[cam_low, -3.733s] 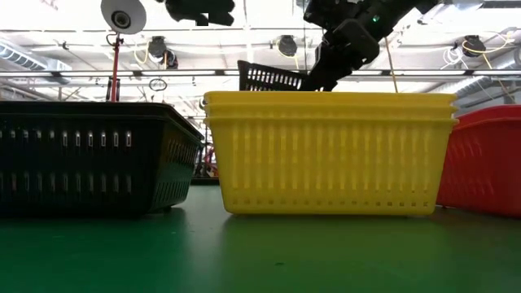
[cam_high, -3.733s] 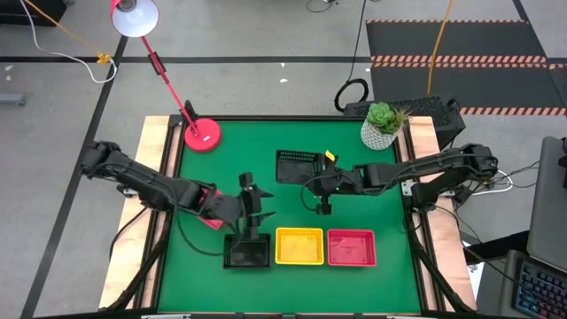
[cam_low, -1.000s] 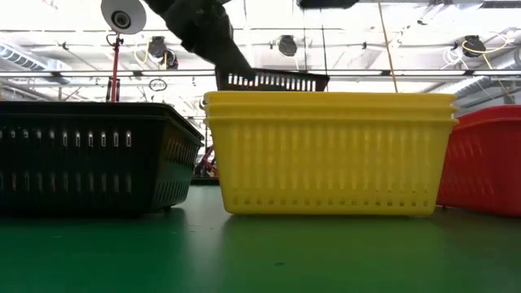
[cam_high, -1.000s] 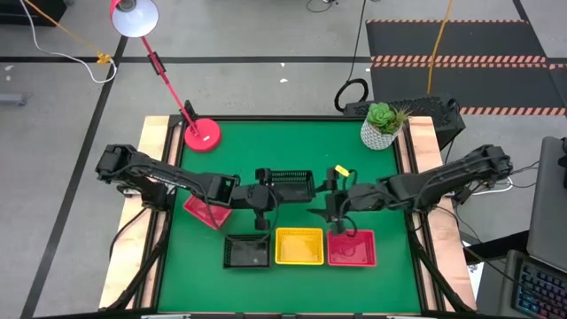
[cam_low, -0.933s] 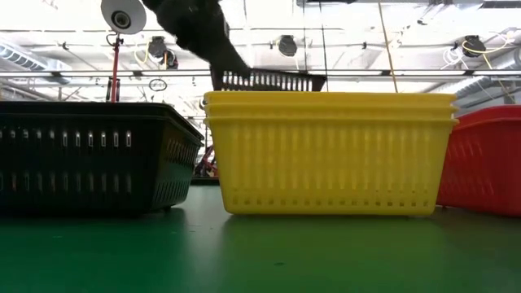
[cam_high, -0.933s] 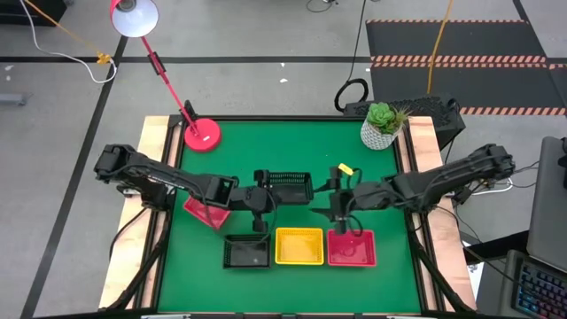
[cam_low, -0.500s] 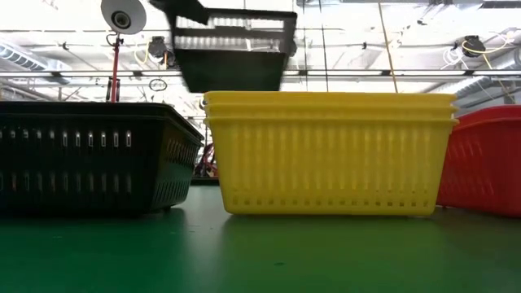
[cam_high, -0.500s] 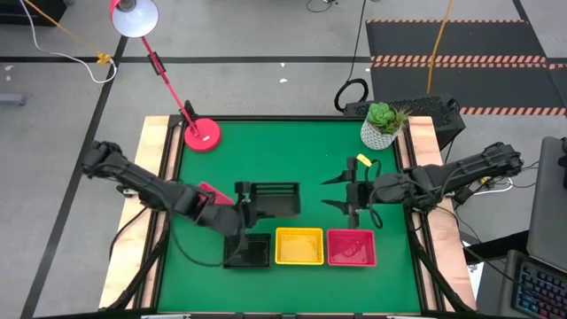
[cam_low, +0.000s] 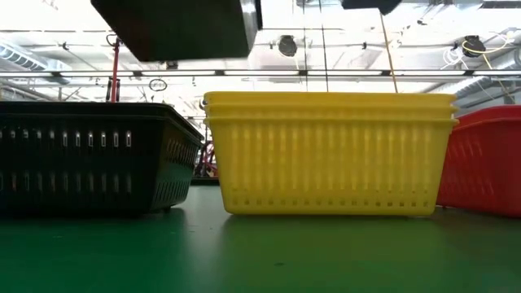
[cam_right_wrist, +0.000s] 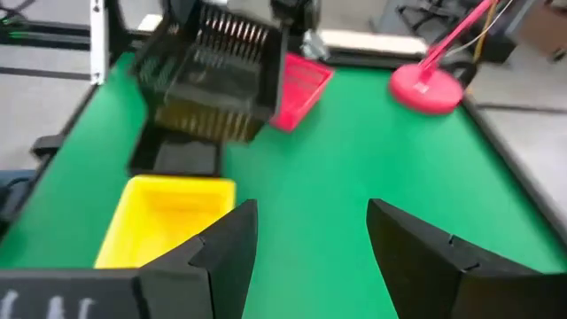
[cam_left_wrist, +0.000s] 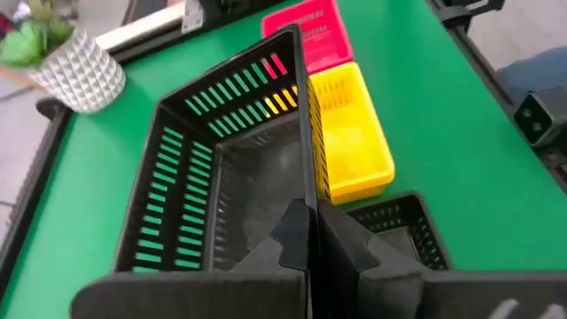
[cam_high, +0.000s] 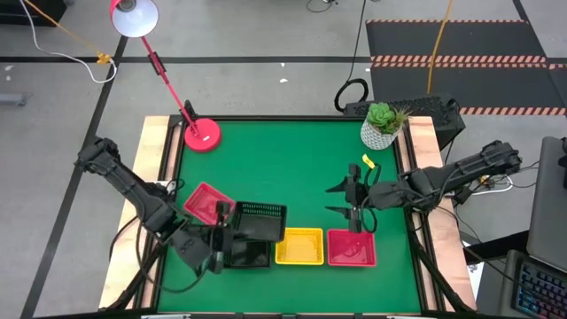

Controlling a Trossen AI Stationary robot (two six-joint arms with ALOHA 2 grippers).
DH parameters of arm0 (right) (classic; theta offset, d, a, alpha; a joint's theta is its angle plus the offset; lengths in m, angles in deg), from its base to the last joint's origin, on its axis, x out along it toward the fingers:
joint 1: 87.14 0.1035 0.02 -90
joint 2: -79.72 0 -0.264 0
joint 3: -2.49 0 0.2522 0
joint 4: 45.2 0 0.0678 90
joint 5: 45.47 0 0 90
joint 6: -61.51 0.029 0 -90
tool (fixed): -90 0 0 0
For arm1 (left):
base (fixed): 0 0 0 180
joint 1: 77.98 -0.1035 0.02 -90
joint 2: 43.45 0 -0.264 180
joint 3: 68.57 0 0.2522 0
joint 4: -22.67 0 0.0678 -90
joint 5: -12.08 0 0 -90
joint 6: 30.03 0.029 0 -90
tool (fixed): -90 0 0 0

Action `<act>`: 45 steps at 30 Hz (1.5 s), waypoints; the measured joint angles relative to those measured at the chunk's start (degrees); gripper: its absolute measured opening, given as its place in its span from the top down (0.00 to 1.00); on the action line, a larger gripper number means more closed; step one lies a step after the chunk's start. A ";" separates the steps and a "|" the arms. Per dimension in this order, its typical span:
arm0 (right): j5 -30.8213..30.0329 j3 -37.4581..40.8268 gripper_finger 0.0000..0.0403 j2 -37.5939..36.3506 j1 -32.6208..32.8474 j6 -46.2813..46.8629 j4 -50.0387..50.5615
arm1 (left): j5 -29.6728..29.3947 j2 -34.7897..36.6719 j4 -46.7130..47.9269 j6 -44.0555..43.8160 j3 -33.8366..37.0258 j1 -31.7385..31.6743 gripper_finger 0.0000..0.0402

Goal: Stack baskets by color
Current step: Stack the top black bin on top of the bottom black bin

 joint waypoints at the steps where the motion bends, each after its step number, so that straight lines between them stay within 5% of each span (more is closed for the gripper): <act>1: 0.00 0.73 0.49 0.02 0.77 1.28 -0.12 | -0.77 0.01 -0.05 0.47 0.00 0.81 0.97; 13: -0.50 7.47 0.49 0.08 6.77 15.01 -8.70 | -6.79 0.33 -0.14 -0.03 0.00 8.56 0.98; 21: -8.21 10.65 0.49 0.07 10.53 20.32 -11.81 | -8.98 0.33 -0.03 -2.95 0.00 12.86 0.97; 34: -13.99 10.98 0.49 0.70 14.05 21.93 -13.77 | -11.26 0.03 -0.02 -12.80 0.00 16.84 0.98; 45: -14.08 10.98 0.49 0.70 13.77 21.42 -13.76 | -14.68 -7.32 -0.71 -19.39 -0.02 18.91 0.98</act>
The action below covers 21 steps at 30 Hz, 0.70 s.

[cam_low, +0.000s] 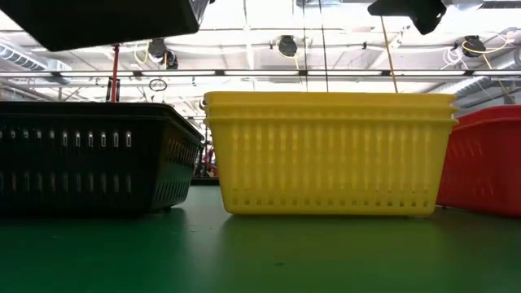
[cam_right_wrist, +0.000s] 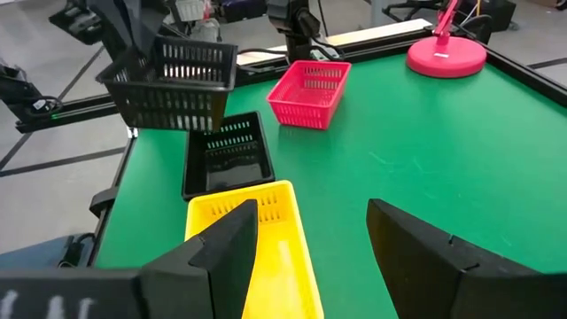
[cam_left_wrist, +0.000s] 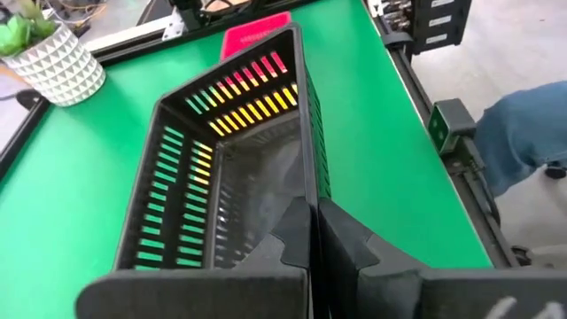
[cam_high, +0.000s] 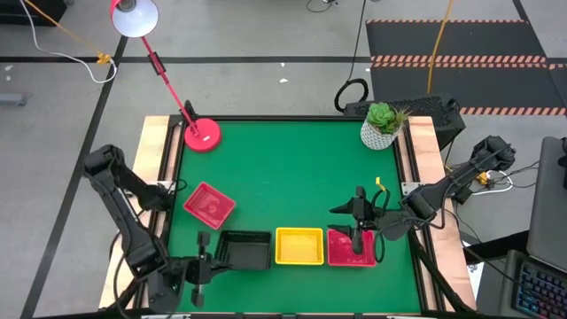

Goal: Stack baskets by color
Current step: Stack the top black bin on top of the bottom black bin

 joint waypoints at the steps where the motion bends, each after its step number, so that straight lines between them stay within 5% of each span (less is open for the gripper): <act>1: 0.00 0.00 0.49 0.00 0.00 -0.09 0.00 | -0.12 -0.66 -0.60 -0.26 0.00 0.09 0.98; 21: 0.18 0.00 0.49 0.00 -0.02 0.10 0.03 | -2.86 -10.30 3.92 -8.65 0.00 -0.14 0.98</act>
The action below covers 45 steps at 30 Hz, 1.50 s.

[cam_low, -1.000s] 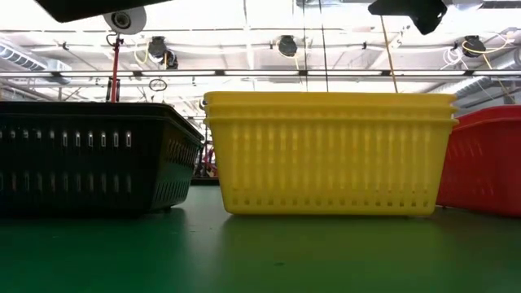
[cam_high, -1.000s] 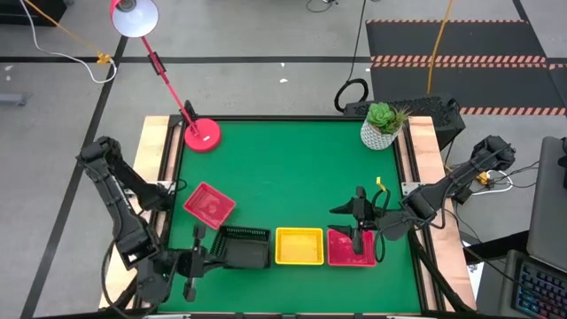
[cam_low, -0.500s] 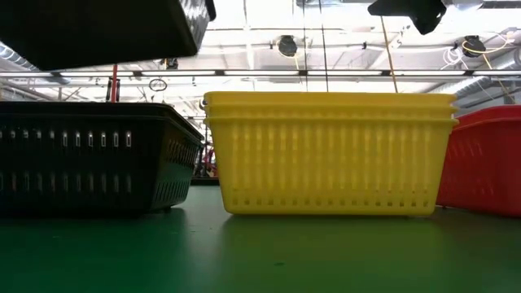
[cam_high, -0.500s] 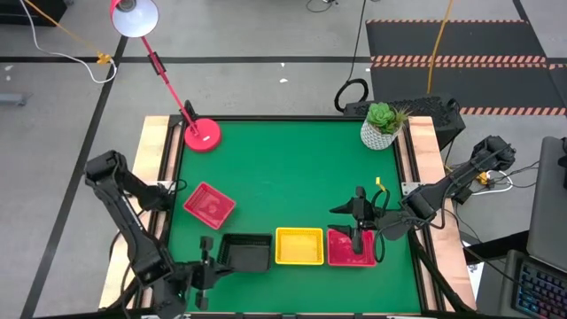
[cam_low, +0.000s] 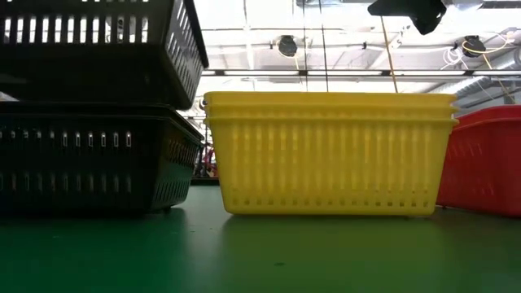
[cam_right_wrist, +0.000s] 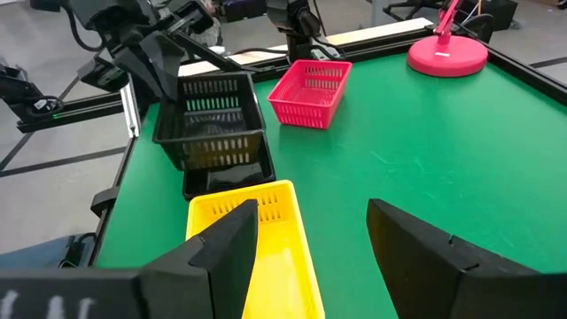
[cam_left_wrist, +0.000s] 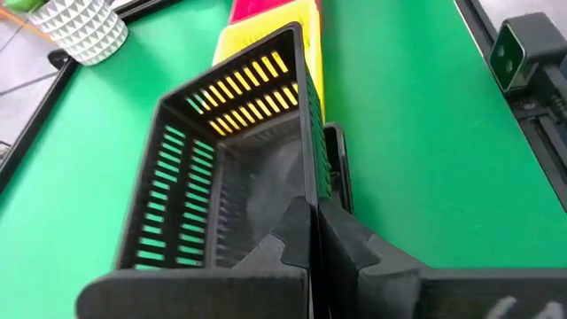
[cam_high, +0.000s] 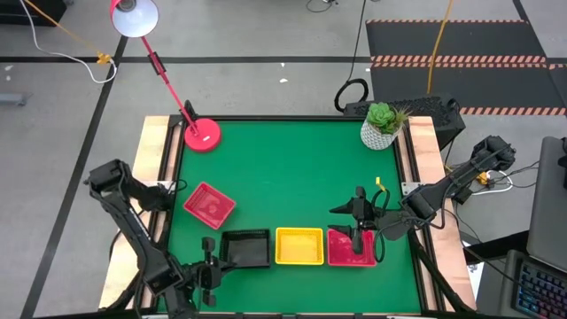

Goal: Stack baskets by color
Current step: Stack the top black bin on top of the bottom black bin

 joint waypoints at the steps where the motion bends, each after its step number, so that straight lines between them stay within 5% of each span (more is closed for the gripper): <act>1: 0.02 0.00 0.49 0.00 0.00 0.00 0.00 | -0.01 -0.17 -0.23 -0.17 0.00 -0.01 0.98; 45: 0.04 -0.02 0.49 0.00 0.00 -0.17 0.04 | 1.79 -3.13 -2.04 -3.06 2.97 -0.72 0.96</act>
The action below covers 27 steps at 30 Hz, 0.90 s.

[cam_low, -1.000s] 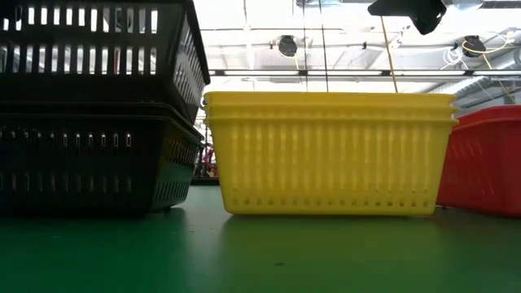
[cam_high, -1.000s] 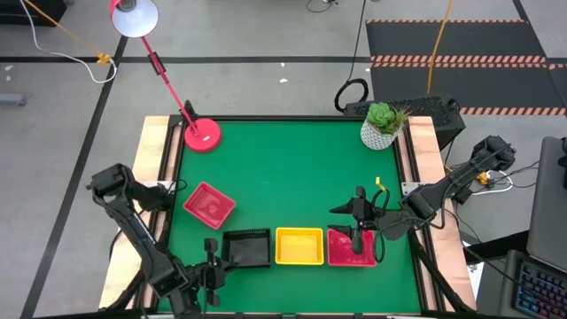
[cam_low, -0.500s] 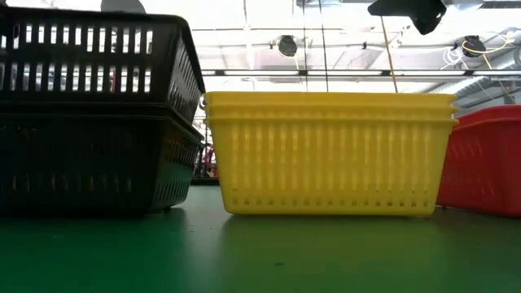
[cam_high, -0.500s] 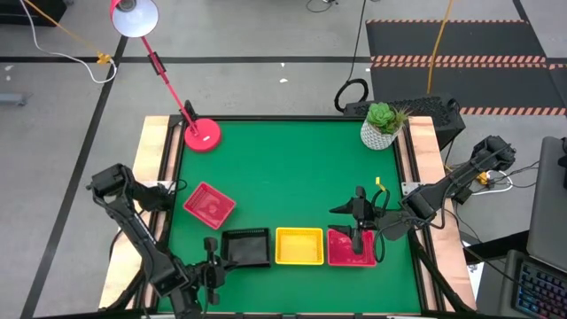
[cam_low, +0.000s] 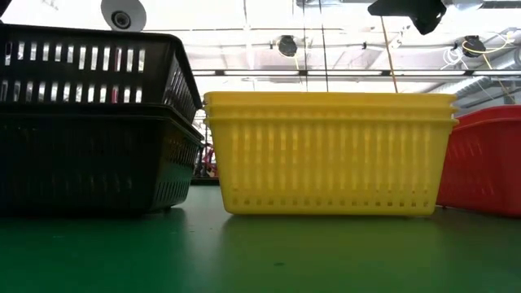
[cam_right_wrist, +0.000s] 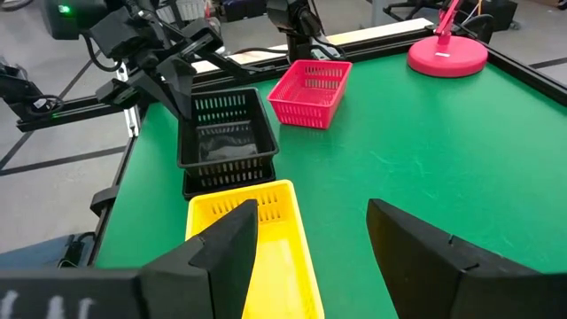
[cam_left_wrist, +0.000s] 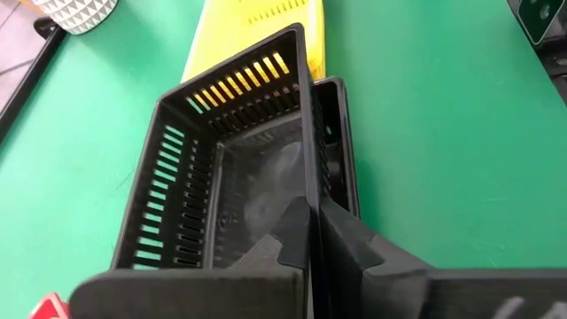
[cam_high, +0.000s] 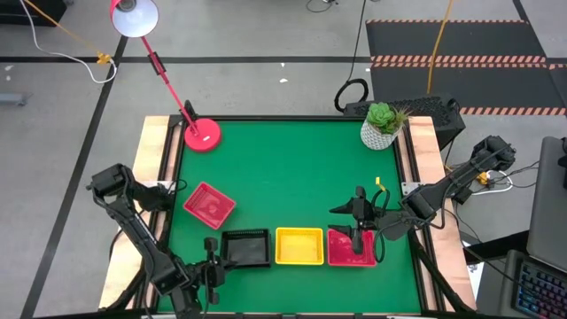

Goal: Stack baskets by color
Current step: Stack the top black bin on top of the bottom black bin

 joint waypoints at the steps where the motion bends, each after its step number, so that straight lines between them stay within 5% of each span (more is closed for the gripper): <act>1: -0.01 0.00 0.49 0.00 0.00 0.00 0.00 | 0.00 0.00 0.01 0.08 0.00 0.00 0.96; 27: 0.00 0.00 0.49 0.00 0.00 -0.85 0.00 | 4.35 0.00 -6.80 2.42 3.45 -2.14 0.90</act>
